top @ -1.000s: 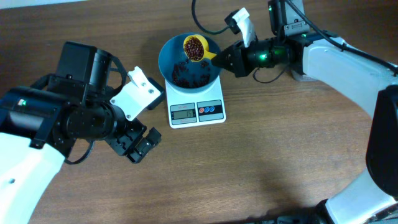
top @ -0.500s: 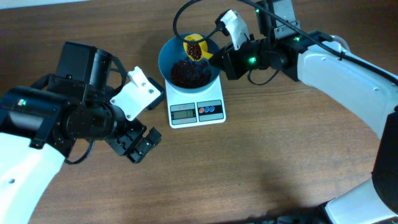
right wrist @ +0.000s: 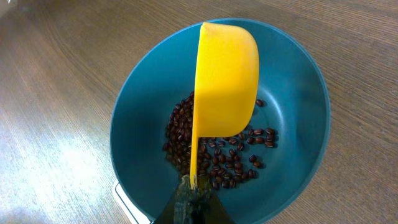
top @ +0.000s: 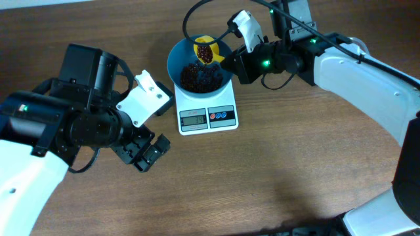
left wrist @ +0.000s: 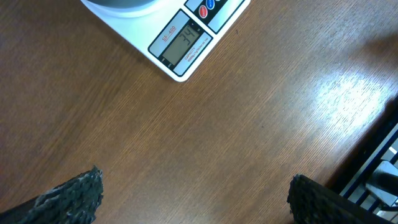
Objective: Scoop item into bowl and weigh 50g on scale
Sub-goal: 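Tilt the scoop with the right gripper to pour beans into the bowl, then shake the tilted scoop over the bowl to empty remaining beans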
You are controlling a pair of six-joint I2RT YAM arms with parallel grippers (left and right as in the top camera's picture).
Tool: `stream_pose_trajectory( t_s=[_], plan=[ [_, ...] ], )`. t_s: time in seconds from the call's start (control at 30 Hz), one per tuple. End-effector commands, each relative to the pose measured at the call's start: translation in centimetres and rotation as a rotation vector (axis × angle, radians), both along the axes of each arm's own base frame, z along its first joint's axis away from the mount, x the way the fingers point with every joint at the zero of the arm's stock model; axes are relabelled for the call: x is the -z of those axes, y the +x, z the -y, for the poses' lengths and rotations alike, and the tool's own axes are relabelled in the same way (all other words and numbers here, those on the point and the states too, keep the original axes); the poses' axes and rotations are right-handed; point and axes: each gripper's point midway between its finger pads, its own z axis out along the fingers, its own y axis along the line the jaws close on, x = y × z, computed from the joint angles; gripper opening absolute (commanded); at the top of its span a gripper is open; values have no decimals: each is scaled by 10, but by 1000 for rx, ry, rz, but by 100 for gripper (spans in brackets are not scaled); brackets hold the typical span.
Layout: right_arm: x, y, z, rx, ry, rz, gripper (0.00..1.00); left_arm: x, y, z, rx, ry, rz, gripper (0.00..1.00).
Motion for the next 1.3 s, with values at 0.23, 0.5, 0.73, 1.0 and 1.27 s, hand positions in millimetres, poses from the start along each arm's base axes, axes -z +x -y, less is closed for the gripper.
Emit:
stream_pose_trajectory(
  t_s=[0.23, 0.5, 0.73, 1.0, 1.27],
  plan=[
    [-15, 2, -1, 9, 12, 29, 4, 1, 0, 0, 12, 6, 5, 99],
    [-12, -3, -1, 17, 19, -12, 4, 1, 0, 0, 12, 6, 4, 99],
    [-12, -3, 2, 43, 5, -23, 4, 1, 0, 0, 12, 6, 5, 99],
    [-17, 2, 12, 95, -45, 11, 4, 1, 0, 0, 12, 6, 5, 99],
    [-20, -1, 6, 87, -58, 22, 4, 1, 0, 0, 12, 7, 4, 99]
  ],
)
